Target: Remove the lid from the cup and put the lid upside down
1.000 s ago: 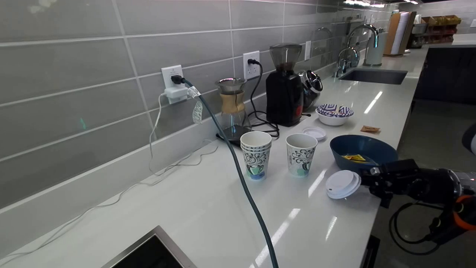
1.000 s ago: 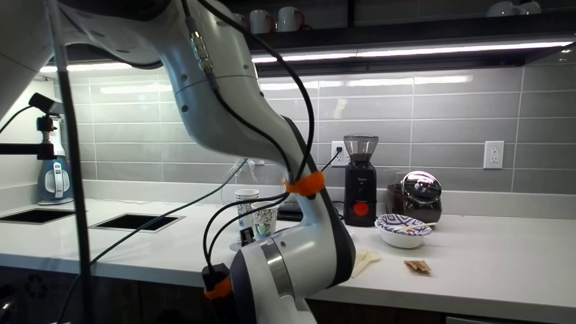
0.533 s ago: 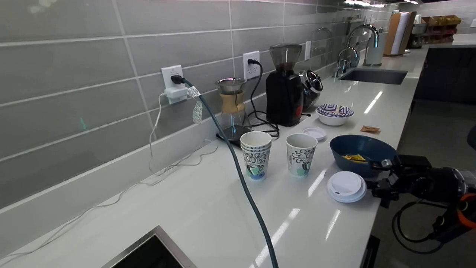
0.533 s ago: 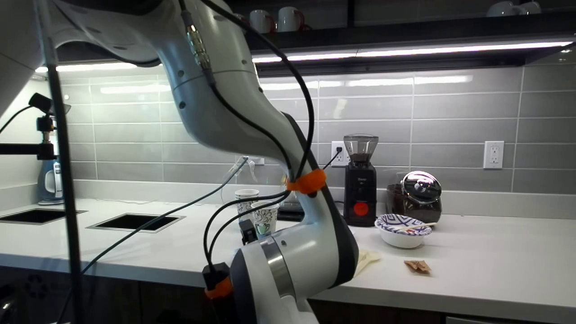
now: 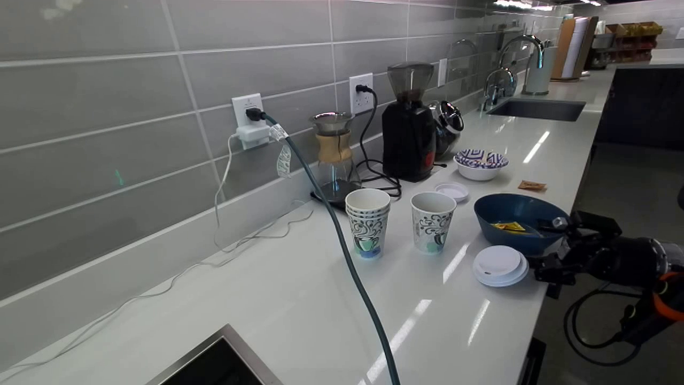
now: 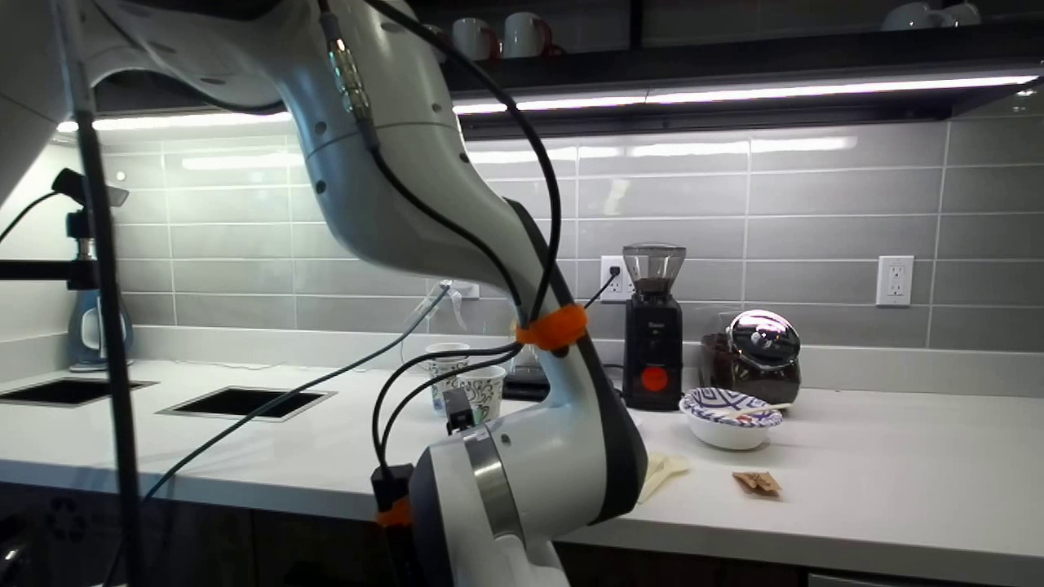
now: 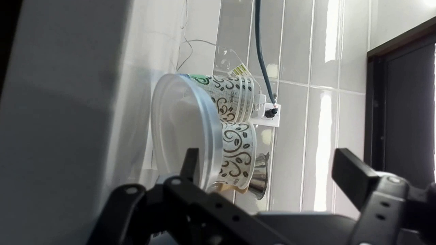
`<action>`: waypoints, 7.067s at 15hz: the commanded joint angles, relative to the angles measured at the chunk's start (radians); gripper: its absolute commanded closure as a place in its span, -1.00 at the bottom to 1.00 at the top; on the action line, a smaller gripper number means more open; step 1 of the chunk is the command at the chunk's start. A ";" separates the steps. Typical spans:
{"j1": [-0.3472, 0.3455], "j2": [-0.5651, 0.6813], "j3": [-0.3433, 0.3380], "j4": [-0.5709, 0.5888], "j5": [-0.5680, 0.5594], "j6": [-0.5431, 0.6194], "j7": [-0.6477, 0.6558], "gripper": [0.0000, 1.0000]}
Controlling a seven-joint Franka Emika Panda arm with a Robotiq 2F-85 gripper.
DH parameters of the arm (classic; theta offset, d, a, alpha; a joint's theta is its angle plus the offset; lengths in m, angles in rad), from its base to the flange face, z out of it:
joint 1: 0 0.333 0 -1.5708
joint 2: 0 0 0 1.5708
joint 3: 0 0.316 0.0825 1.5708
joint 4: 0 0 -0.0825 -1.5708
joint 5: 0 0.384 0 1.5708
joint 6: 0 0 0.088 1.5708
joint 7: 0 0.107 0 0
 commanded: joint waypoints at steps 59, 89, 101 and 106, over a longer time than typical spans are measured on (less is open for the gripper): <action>0.752 -0.417 -0.106 -0.080 -1.597 1.007 1.985 -1.00; 0.359 -0.371 0.344 0.019 -1.528 1.169 1.512 -0.87; 0.363 -0.378 0.347 0.008 -1.529 1.194 1.525 -1.00; 0.368 -0.427 0.342 -0.036 -1.545 1.212 1.565 -1.00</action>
